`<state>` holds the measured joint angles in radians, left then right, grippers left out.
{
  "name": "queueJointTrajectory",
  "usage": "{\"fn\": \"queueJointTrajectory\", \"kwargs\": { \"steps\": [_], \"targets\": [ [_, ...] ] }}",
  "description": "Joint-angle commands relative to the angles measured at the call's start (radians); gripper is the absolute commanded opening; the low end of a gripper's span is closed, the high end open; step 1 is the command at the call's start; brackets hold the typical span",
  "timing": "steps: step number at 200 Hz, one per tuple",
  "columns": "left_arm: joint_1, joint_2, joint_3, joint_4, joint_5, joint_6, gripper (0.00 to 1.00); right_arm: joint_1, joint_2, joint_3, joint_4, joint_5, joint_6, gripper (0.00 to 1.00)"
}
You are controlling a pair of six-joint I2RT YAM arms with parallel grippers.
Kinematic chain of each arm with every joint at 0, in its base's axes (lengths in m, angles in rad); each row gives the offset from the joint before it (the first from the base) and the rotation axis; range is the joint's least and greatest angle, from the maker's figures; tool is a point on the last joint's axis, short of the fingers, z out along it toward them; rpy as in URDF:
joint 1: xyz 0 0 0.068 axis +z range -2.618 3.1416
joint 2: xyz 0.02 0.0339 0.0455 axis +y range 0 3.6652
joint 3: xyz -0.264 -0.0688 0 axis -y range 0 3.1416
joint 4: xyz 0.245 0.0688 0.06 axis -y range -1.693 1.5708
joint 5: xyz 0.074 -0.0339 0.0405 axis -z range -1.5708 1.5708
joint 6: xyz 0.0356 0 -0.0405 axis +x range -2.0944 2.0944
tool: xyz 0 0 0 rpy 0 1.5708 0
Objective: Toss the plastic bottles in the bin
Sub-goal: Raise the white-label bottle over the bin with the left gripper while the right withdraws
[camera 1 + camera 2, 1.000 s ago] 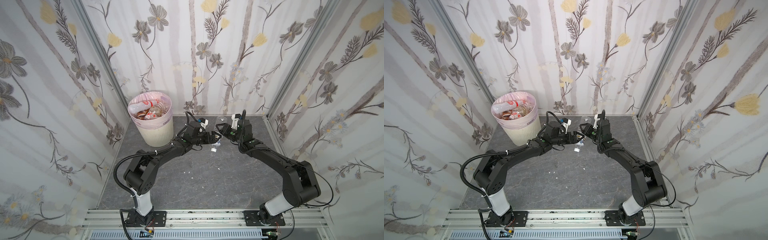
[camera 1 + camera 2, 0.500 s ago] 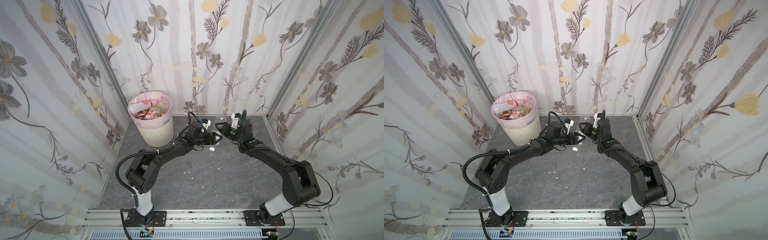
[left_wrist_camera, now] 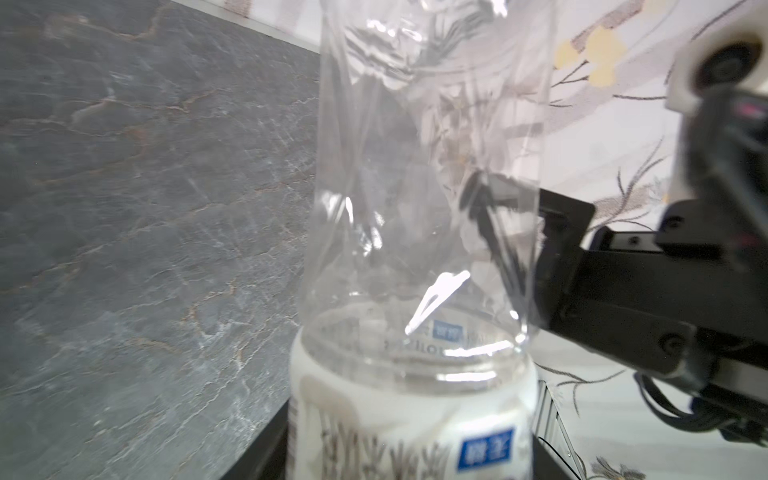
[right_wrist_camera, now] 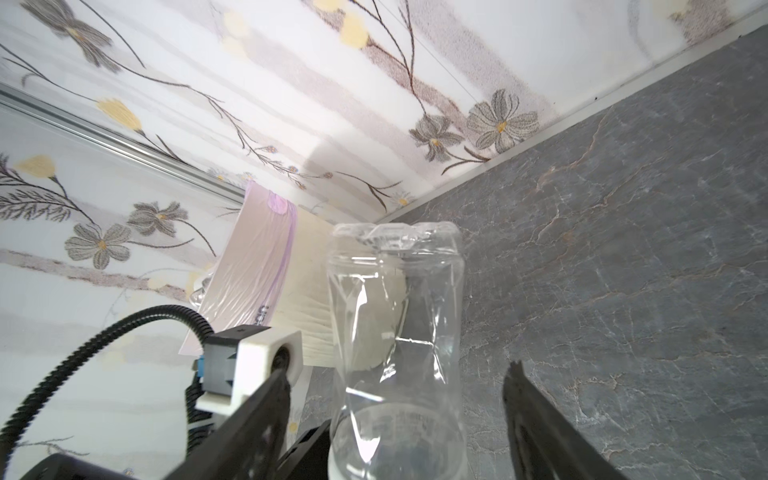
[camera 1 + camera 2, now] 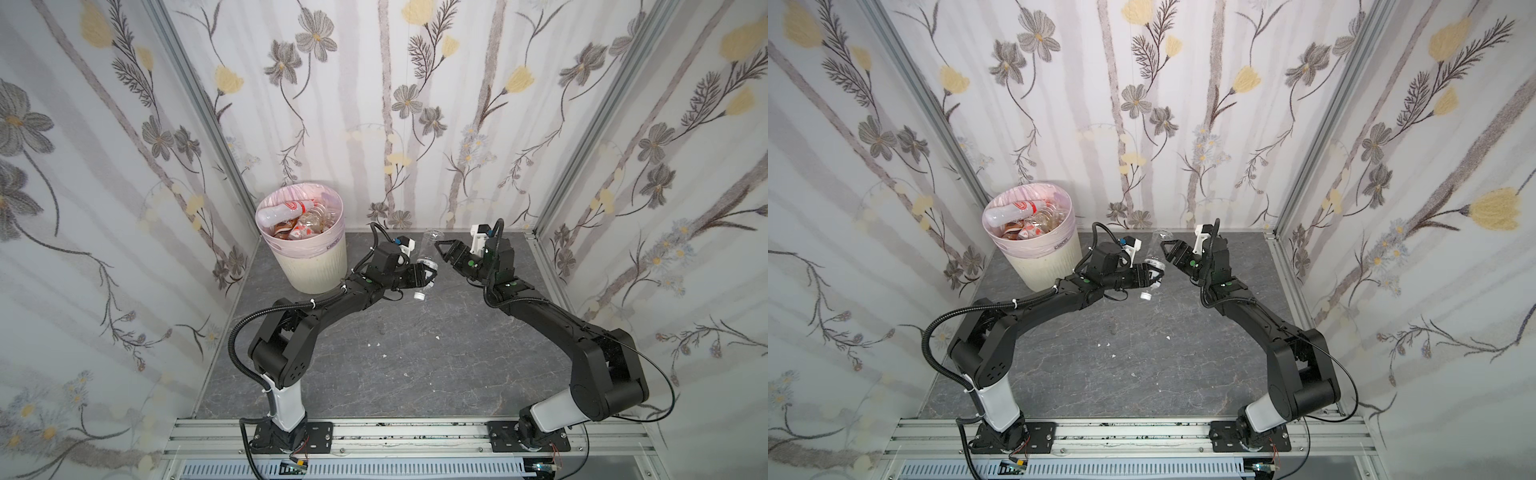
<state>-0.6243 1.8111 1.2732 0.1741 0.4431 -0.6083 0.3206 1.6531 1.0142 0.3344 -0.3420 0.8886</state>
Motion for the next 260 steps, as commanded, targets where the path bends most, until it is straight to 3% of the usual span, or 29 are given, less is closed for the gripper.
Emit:
{"fn": "queueJointTrajectory", "kwargs": {
  "steps": [1,6,39,67,96,122,139,155,172,225,233,247,260],
  "targets": [
    [0.024,-0.029,0.013,-0.063,-0.087,0.036,0.60,-0.038,-0.045,-0.021,0.057,-0.036,0.003,0.95],
    [0.030,-0.037,0.014,-0.080,-0.099,0.044,0.60,-0.049,-0.051,-0.029,0.058,-0.038,0.001,0.99],
    [0.053,-0.097,0.107,-0.195,-0.182,0.103,0.60,-0.111,-0.151,-0.064,0.020,-0.023,-0.043,1.00],
    [0.056,-0.134,0.304,-0.373,-0.265,0.214,0.61,-0.121,-0.171,-0.088,0.015,-0.021,-0.060,1.00],
    [0.055,-0.180,0.571,-0.567,-0.543,0.405,0.62,-0.120,-0.166,-0.110,0.040,-0.053,-0.054,1.00],
    [0.062,-0.235,0.737,-0.573,-0.827,0.616,0.64,-0.119,-0.165,-0.120,0.043,-0.069,-0.059,1.00],
    [0.097,-0.235,0.848,-0.573,-0.912,0.717,0.63,-0.120,-0.165,-0.123,0.044,-0.073,-0.062,1.00],
    [0.179,-0.224,0.906,-0.574,-0.920,0.743,0.63,-0.118,-0.167,-0.126,0.048,-0.075,-0.060,1.00],
    [0.289,-0.213,0.893,-0.574,-0.851,0.718,0.63,-0.117,-0.165,-0.126,0.051,-0.077,-0.060,1.00],
    [0.536,-0.124,0.677,-0.647,-0.683,0.565,0.69,-0.109,-0.161,-0.137,0.055,-0.074,-0.058,1.00],
    [0.545,-0.104,0.672,-0.694,-0.668,0.546,0.75,-0.108,-0.158,-0.138,0.055,-0.074,-0.059,1.00],
    [0.551,-0.083,0.653,-0.745,-0.665,0.537,0.98,-0.105,-0.154,-0.140,0.061,-0.076,-0.057,1.00],
    [0.546,-0.072,0.693,-0.798,-0.710,0.523,1.00,-0.099,-0.148,-0.141,0.065,-0.076,-0.057,1.00]
  ]
}}
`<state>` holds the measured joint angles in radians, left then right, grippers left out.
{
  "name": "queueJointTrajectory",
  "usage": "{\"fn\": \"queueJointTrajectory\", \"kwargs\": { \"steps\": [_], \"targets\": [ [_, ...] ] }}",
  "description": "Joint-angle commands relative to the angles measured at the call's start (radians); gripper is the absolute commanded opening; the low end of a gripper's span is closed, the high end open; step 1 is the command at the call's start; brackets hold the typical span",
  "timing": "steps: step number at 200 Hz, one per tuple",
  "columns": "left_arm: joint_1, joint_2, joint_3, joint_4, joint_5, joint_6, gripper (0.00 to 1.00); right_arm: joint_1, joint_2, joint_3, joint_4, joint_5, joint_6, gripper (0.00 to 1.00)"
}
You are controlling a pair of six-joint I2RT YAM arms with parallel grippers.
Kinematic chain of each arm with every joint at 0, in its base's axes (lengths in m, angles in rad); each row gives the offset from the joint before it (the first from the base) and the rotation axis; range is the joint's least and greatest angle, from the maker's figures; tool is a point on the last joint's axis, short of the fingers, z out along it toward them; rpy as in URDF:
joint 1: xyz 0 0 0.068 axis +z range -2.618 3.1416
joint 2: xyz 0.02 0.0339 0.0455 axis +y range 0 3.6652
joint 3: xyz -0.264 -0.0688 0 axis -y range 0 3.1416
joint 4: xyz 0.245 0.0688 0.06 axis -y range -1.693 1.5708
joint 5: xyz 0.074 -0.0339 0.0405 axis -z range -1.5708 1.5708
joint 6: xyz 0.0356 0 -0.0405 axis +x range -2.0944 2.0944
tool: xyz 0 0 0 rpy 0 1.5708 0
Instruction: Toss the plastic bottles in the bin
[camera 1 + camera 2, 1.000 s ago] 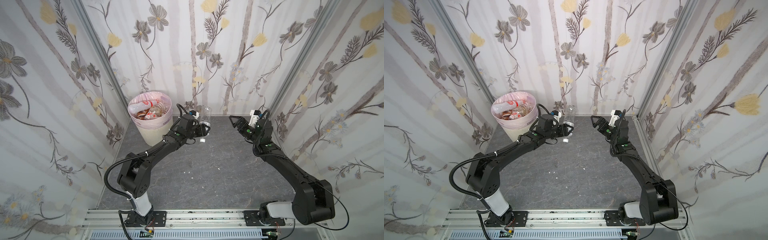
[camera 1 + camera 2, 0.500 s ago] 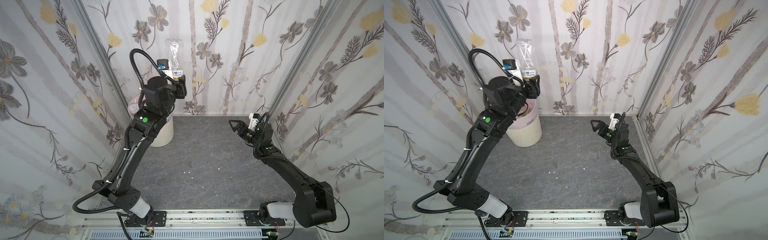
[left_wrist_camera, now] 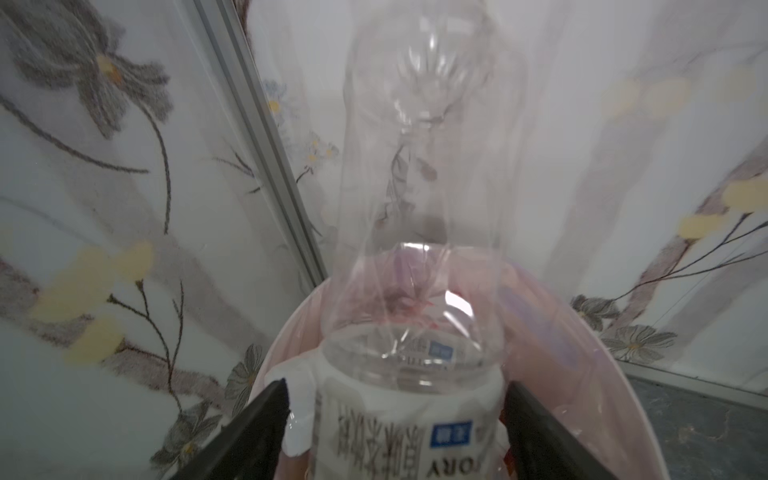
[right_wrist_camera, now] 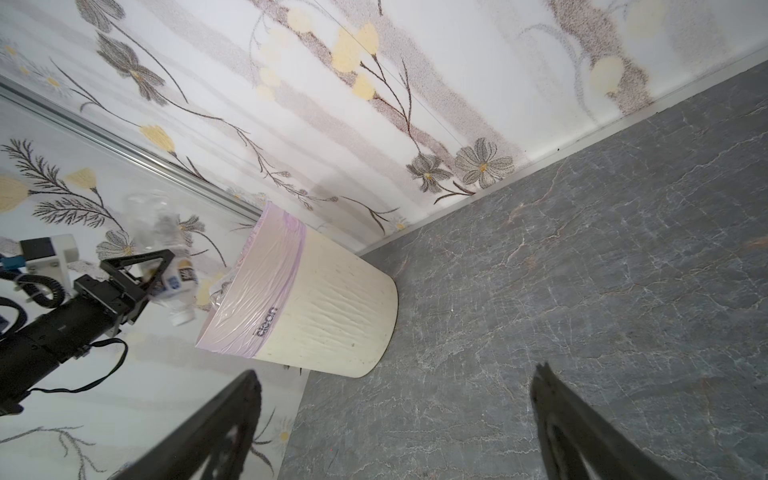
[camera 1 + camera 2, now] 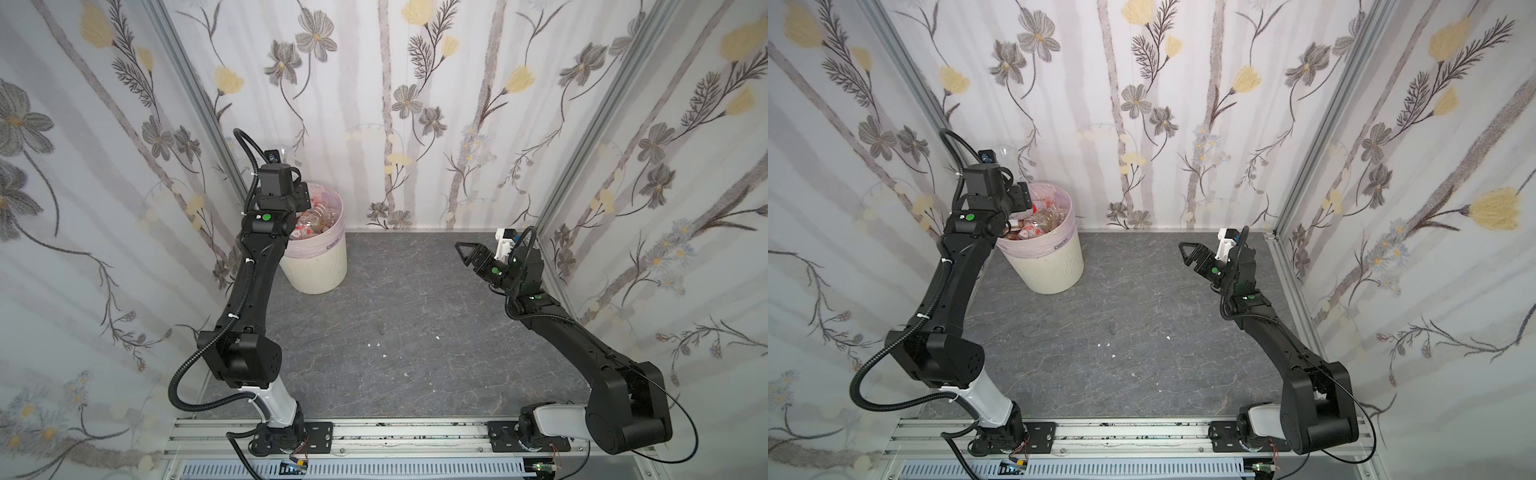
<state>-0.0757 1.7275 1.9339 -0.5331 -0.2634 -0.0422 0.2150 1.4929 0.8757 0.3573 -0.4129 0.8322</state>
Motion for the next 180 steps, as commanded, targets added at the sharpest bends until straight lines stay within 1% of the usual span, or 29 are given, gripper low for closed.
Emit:
{"fn": "queueJointTrajectory", "kwargs": {
  "steps": [1,20,32,45,63,84,98,112,115,124,138,162,180],
  "targets": [
    [-0.002,0.011,0.036,-0.093,-0.003,-0.044,1.00,0.007,0.013,-0.003,0.043,-0.005,-0.001,1.00],
    [-0.009,-0.051,0.109,-0.109,0.074,-0.087,1.00,0.016,0.028,0.001,0.044,-0.010,-0.002,1.00],
    [-0.041,-0.116,0.158,-0.105,0.126,-0.127,1.00,0.024,0.040,0.003,0.047,-0.010,-0.001,1.00],
    [-0.070,-0.173,0.176,-0.091,0.174,-0.166,1.00,0.033,0.053,0.006,0.058,-0.009,0.005,1.00],
    [-0.092,-0.226,0.150,-0.079,0.222,-0.196,1.00,0.047,0.074,0.012,0.076,-0.014,0.017,1.00],
    [-0.152,-0.288,0.071,-0.043,0.209,-0.193,1.00,0.061,0.085,0.022,0.075,-0.015,0.014,1.00],
    [-0.204,-0.357,-0.052,0.035,0.214,-0.189,1.00,0.064,0.082,0.022,0.070,-0.014,0.009,1.00],
    [-0.244,-0.458,-0.241,0.182,0.227,-0.194,1.00,0.064,0.070,0.022,0.048,-0.002,-0.010,1.00],
    [-0.249,-0.464,-0.287,0.218,0.231,-0.196,1.00,0.064,0.067,0.021,0.042,0.002,-0.014,1.00],
    [-0.253,-0.551,-0.416,0.313,0.239,-0.212,1.00,0.063,0.053,0.022,0.020,0.013,-0.033,1.00],
    [-0.255,-0.618,-0.578,0.407,0.247,-0.221,1.00,0.060,0.022,0.026,-0.031,0.047,-0.074,1.00],
    [-0.255,-0.665,-0.792,0.508,0.233,-0.211,1.00,0.056,-0.052,0.007,-0.117,0.167,-0.142,1.00],
    [-0.260,-0.690,-0.947,0.600,0.188,-0.208,1.00,0.049,-0.118,-0.040,-0.140,0.270,-0.175,1.00]
  ]
}}
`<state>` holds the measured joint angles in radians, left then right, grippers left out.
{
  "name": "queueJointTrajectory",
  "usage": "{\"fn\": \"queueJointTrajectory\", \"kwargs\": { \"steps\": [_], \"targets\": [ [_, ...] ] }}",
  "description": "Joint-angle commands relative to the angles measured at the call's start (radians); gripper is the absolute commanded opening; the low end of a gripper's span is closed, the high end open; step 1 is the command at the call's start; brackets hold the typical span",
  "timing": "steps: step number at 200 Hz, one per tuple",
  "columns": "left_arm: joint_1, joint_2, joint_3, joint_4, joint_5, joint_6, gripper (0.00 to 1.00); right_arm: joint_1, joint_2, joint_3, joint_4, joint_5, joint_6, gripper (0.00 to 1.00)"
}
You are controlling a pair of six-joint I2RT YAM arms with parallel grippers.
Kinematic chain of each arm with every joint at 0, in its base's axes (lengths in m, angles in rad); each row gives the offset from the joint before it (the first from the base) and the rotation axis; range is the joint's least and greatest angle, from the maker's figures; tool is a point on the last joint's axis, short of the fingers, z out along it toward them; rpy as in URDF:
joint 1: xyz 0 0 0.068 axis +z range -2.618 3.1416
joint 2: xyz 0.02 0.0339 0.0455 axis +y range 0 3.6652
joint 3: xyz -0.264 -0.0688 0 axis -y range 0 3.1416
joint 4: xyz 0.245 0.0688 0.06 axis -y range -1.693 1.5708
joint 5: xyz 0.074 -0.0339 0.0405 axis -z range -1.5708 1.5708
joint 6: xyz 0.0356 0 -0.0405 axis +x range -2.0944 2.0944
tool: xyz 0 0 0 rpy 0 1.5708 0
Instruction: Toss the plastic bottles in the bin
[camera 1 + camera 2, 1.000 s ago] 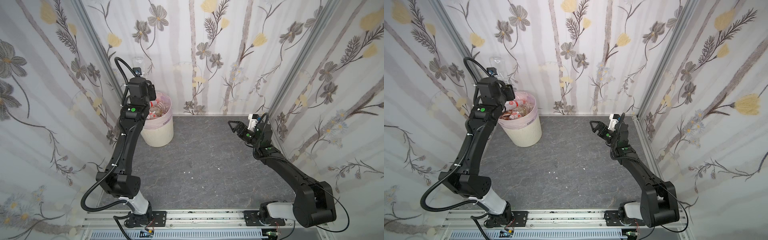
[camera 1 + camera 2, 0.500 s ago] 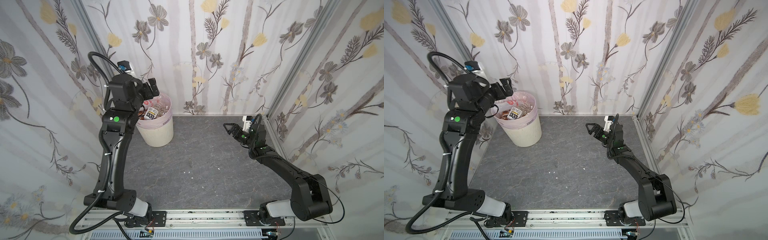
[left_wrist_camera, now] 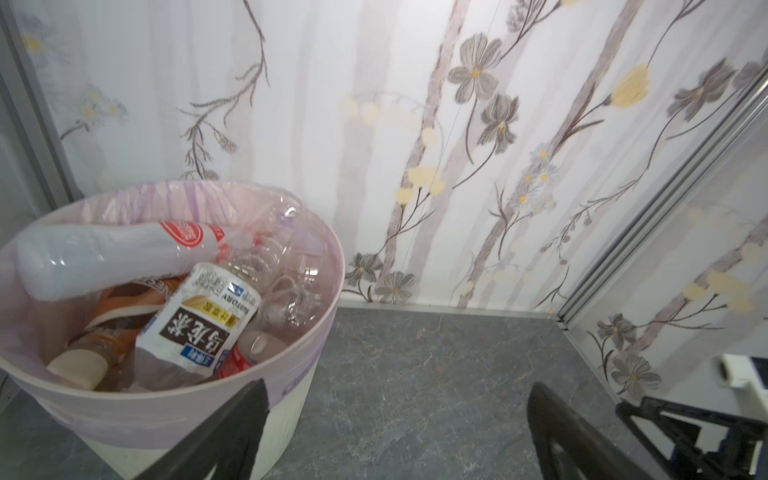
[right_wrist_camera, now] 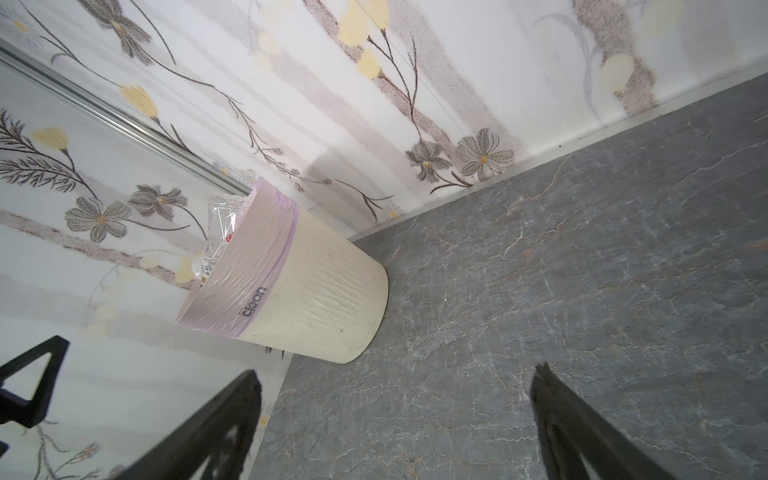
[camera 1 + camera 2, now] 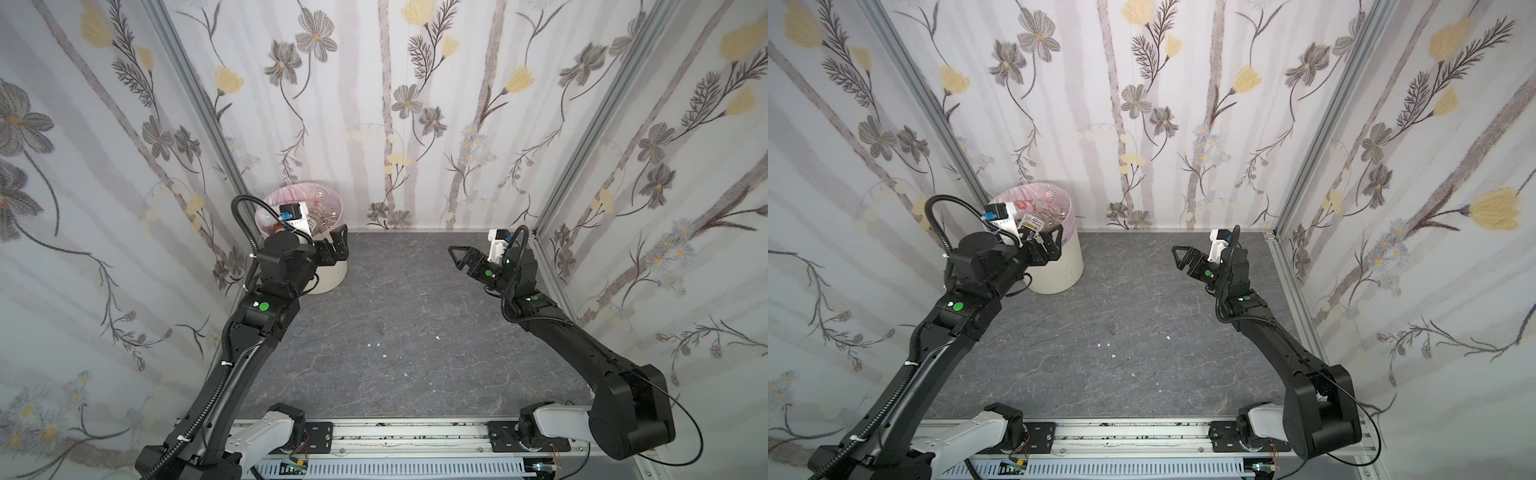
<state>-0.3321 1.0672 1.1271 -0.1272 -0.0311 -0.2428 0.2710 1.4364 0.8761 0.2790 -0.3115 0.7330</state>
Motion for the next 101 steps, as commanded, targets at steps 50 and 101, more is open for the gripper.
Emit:
{"fn": "queueJointTrajectory", "kwargs": {
  "steps": [50,101],
  "targets": [
    [-0.008,-0.173,-0.580,0.561,-0.341,0.063,1.00,-0.019,-0.267,-0.280,0.023,0.488,-0.207,1.00],
    [-0.008,-0.067,-0.804,0.833,-0.593,0.092,1.00,-0.021,-0.428,-0.575,0.371,0.790,-0.391,1.00]
  ]
}}
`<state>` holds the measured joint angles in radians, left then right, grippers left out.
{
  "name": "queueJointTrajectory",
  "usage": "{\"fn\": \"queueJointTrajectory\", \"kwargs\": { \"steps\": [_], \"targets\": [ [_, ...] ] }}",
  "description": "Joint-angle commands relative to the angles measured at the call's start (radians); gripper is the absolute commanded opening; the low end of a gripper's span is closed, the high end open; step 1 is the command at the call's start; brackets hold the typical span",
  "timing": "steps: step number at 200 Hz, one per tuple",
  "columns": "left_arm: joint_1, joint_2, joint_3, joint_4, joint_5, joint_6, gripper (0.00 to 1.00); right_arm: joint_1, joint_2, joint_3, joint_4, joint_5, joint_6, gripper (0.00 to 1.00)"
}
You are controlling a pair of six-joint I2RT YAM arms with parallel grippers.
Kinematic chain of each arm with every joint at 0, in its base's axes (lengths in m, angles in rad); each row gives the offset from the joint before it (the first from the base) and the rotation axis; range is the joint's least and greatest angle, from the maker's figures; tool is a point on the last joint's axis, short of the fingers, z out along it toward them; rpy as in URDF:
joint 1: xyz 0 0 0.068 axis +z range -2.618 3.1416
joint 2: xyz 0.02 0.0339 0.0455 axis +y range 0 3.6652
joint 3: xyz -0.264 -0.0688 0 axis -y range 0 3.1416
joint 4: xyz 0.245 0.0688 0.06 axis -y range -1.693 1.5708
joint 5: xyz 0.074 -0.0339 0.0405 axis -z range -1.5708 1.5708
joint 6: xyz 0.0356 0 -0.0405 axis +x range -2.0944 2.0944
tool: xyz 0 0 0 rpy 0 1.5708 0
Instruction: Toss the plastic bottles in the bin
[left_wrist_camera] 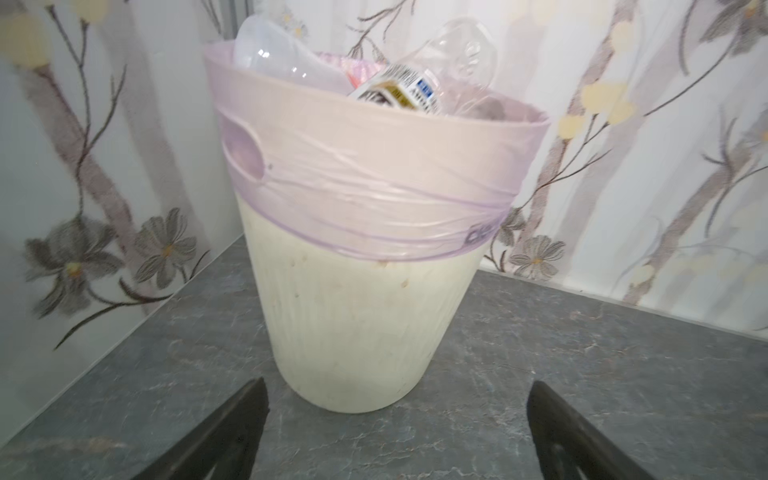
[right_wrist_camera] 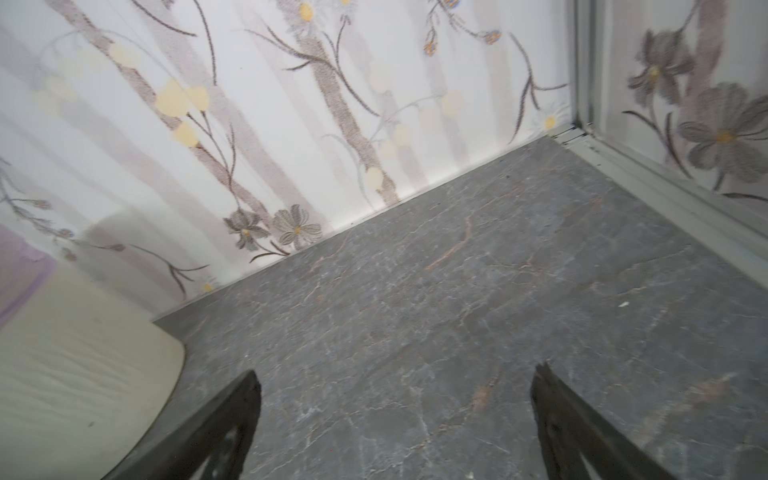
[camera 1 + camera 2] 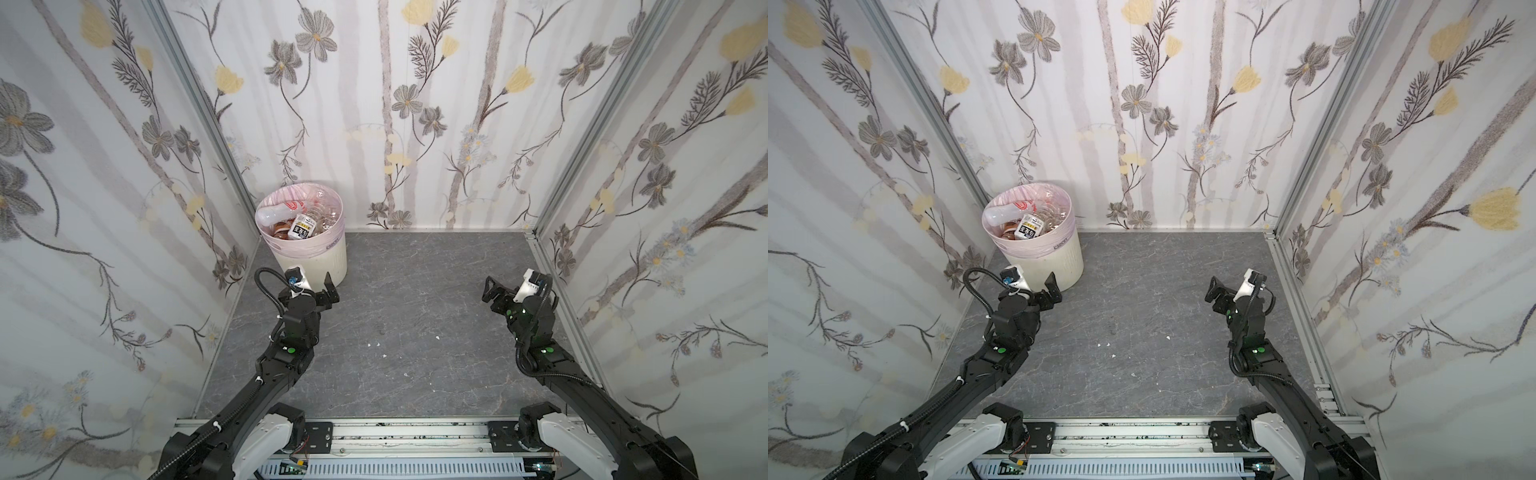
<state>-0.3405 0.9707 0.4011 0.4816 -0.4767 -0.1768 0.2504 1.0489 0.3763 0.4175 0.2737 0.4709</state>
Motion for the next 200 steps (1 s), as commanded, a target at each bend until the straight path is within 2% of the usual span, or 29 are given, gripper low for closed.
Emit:
{"fn": "queueJointTrajectory", "kwargs": {
  "steps": [1,14,36,61,86,104,128,156,189,200],
  "targets": [
    [0.000,0.031,-0.081,0.229,-0.147,0.027,1.00,-0.001,-0.042,-0.077,0.235,0.210,-0.132,1.00],
    [0.000,0.050,-0.144,0.320,-0.161,0.067,1.00,-0.001,-0.038,-0.082,0.241,0.253,-0.173,1.00],
    [0.028,0.107,-0.272,0.594,-0.155,0.170,1.00,-0.002,0.011,-0.076,0.249,0.311,-0.257,1.00],
    [0.124,0.213,-0.311,0.732,-0.039,0.154,1.00,-0.005,0.072,-0.067,0.300,0.366,-0.314,1.00],
    [0.168,0.350,-0.323,0.886,0.041,0.154,1.00,-0.006,0.123,-0.091,0.425,0.385,-0.401,1.00],
    [0.189,0.395,-0.310,0.927,0.115,0.158,1.00,-0.007,0.155,-0.115,0.510,0.417,-0.426,1.00],
    [0.216,0.493,-0.294,0.997,0.149,0.154,1.00,-0.008,0.199,-0.119,0.569,0.413,-0.464,1.00],
    [0.230,0.635,-0.232,1.028,0.187,0.162,1.00,-0.017,0.291,-0.147,0.739,0.427,-0.483,1.00],
    [0.243,0.622,-0.232,1.004,0.202,0.146,1.00,-0.027,0.386,-0.169,0.855,0.390,-0.493,1.00],
    [0.243,0.626,-0.229,1.002,0.203,0.148,1.00,-0.032,0.421,-0.192,0.951,0.377,-0.505,1.00]
  ]
}}
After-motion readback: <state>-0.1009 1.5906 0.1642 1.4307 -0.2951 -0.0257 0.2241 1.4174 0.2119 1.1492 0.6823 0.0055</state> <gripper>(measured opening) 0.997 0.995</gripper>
